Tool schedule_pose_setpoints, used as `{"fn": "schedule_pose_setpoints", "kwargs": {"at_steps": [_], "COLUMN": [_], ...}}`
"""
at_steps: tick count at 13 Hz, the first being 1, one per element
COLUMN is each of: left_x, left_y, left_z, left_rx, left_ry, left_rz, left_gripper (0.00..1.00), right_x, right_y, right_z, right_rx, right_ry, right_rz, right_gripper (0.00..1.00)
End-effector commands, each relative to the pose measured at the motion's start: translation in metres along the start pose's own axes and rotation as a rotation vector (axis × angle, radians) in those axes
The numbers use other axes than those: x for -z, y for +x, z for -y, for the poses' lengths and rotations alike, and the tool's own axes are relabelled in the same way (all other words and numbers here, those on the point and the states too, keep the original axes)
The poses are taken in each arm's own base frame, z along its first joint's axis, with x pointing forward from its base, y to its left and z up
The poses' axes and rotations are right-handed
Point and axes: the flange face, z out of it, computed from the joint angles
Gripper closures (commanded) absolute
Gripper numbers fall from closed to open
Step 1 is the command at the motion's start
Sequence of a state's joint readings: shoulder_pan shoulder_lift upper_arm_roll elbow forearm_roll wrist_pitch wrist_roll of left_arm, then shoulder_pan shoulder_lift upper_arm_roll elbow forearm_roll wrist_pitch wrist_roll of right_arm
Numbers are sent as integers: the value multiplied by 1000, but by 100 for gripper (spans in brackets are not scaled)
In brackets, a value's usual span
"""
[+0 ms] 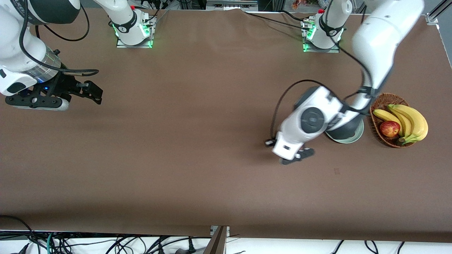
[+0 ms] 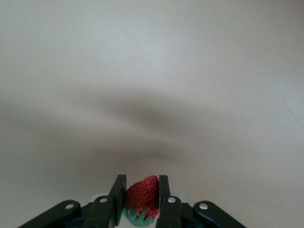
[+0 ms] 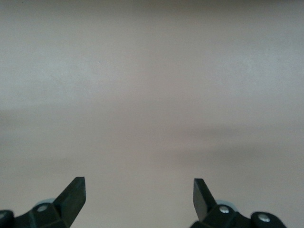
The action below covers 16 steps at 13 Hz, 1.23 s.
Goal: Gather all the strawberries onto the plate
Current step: 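Carry the third strawberry to the plate and open the left gripper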
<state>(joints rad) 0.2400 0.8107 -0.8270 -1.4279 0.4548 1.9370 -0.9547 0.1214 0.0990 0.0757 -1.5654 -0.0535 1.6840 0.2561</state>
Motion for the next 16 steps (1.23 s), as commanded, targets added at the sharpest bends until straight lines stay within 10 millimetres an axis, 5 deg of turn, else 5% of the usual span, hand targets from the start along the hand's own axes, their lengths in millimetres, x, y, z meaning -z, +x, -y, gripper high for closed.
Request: {"fn": "schedule_pose_setpoints", "kwargs": {"at_steps": [1,6,9,13,16], "left_x": [6,-13,-6,-36,-62], "left_y": [7,57,81,72,46], "left_z": [62,166,233,294,301], "left_rx": [-84,-228,-307,-377,-386], "left_ry": [32,127,104,118,127], "left_rz": [26,46,83,50,21], "left_gripper": [68,68,68,68,68], "right_x": [4,5,5,4,4], "right_y": [1,0,0,0,0], "right_z": [-1,1,1,1,1], "right_rx": [-1,2,2,2,2], "right_ry": [-2,-1,-1,-2,-2], "right_rz": [5,4,4,5,5], "right_gripper": [0,0,0,0,0]}}
